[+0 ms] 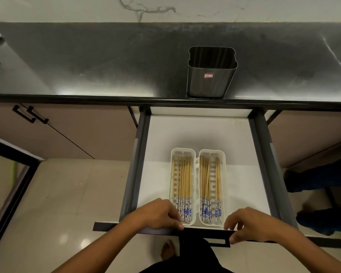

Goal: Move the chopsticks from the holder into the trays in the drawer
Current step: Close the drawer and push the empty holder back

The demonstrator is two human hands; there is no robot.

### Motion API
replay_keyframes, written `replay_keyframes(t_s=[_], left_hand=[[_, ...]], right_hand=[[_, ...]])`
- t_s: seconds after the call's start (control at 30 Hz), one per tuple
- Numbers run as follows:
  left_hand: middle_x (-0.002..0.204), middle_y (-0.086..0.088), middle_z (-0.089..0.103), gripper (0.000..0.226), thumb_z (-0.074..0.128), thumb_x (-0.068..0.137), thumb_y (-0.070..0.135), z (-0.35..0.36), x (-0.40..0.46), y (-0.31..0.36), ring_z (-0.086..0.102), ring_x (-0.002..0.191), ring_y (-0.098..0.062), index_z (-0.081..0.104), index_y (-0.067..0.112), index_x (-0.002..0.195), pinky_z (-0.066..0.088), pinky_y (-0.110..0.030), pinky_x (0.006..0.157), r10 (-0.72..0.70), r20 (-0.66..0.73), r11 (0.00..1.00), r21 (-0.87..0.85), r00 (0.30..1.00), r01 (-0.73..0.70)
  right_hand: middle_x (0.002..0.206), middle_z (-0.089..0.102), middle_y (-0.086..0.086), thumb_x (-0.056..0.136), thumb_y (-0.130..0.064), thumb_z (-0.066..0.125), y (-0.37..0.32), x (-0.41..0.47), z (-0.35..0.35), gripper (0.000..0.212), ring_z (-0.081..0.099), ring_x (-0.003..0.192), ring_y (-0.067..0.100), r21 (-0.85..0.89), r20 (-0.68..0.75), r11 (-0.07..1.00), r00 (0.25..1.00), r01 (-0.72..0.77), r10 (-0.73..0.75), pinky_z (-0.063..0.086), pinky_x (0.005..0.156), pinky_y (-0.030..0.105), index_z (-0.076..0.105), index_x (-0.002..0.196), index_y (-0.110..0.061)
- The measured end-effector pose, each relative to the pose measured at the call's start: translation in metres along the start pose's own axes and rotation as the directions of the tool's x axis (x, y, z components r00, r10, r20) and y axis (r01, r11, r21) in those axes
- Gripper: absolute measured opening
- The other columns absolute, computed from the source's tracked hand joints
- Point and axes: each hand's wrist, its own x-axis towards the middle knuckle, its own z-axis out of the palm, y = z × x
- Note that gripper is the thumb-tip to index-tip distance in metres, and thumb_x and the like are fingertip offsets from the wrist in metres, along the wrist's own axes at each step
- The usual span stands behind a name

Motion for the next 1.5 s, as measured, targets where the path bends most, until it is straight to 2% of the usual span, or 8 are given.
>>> replay_keyframes(t_s=[0.27,0.5,0.73,0.83,0.93,1.03,1.2,1.5], left_hand=[[0.11,-0.002,0.067,0.047,0.079,0.071,0.044,0.018,0.002,0.008,0.062,0.096,-0.02,0.064,0.02,0.109,0.054,-0.037,0.086,-0.006,0.024,0.962,0.272,1.0,-0.001],[0.102,-0.004,0.069,0.037,0.076,0.075,0.039,0.021,0.004,0.008,0.063,0.09,-0.02,0.066,0.015,0.101,0.055,-0.035,0.08,0.087,-0.121,0.924,0.381,0.989,-0.034],[0.1,-0.003,0.066,0.036,0.073,0.077,0.041,-0.012,0.017,0.017,0.06,0.09,-0.02,0.063,0.015,0.099,0.045,-0.028,0.069,0.168,-0.325,0.859,0.512,0.931,0.024],[0.103,-0.004,0.063,0.041,0.071,0.078,0.044,-0.028,0.026,0.021,0.059,0.092,-0.022,0.058,0.013,0.103,0.051,-0.034,0.075,0.227,-0.488,0.81,0.576,0.843,0.115],[0.106,-0.006,0.064,0.034,0.062,0.088,0.039,-0.035,0.038,0.023,0.061,0.091,-0.021,0.058,0.012,0.109,0.052,-0.034,0.073,0.27,-0.624,0.777,0.591,0.733,0.217],[0.094,-0.005,0.069,0.029,0.045,0.098,0.032,-0.039,0.052,0.024,0.065,0.081,-0.022,0.066,0.012,0.097,0.054,-0.033,0.069,0.247,-0.649,0.752,0.597,0.72,0.28],[0.102,-0.007,0.065,0.025,0.044,0.093,0.029,-0.065,0.078,0.02,0.062,0.092,-0.027,0.06,0.011,0.099,0.052,-0.039,0.078,0.047,-0.647,0.905,0.35,0.761,0.242],[0.141,-0.011,0.041,0.048,0.048,0.09,0.011,-0.128,0.112,0.026,0.045,0.126,-0.026,0.039,0.007,0.137,0.038,-0.032,0.103,-0.116,-0.644,0.992,-0.109,0.756,0.06]], right_hand=[[0.115,0.066,-0.011,0.079,-0.049,0.068,0.001,-0.003,0.021,0.039,0.061,0.098,0.007,-0.192,-0.168,0.981,0.986,-0.015,-0.018,0.052,0.086,0.022,0.063,0.113,-0.033],[0.119,0.064,-0.008,0.083,-0.052,0.062,0.001,-0.003,0.022,0.04,0.06,0.103,0.01,-0.323,-0.223,0.946,0.973,-0.016,-0.059,0.052,0.087,0.025,0.06,0.117,-0.031],[0.103,0.067,-0.007,0.084,-0.049,0.062,-0.012,0.011,-0.018,0.031,0.061,0.089,0.011,-0.406,-0.369,0.909,0.927,-0.096,-0.067,0.051,0.08,0.027,0.063,0.106,-0.028],[0.101,0.065,-0.005,0.084,-0.044,0.063,-0.018,0.02,-0.036,0.029,0.06,0.086,0.011,-0.39,-0.523,0.91,0.847,-0.142,-0.092,0.051,0.077,0.025,0.062,0.104,-0.023],[0.1,0.059,-0.002,0.084,-0.036,0.066,-0.021,0.035,-0.044,0.027,0.055,0.085,0.012,-0.361,-0.72,0.908,0.683,-0.214,-0.125,0.051,0.075,0.025,0.058,0.104,-0.019],[0.083,0.058,-0.002,0.085,-0.031,0.065,-0.028,0.051,-0.047,0.017,0.05,0.069,0.01,-0.318,-0.826,0.921,0.543,-0.223,-0.153,0.048,0.063,0.024,0.059,0.09,-0.016],[0.099,0.063,0.004,0.097,-0.024,0.04,-0.031,0.081,-0.068,0.022,0.059,0.088,0.02,-0.201,-0.773,0.951,0.634,-0.236,-0.006,0.04,0.069,0.027,0.059,0.098,-0.013],[0.123,0.048,0.006,0.094,-0.02,0.044,-0.016,0.125,-0.135,0.033,0.051,0.105,0.021,-0.059,-0.761,0.984,0.646,-0.167,0.063,0.049,0.09,0.035,0.046,0.127,-0.015]])
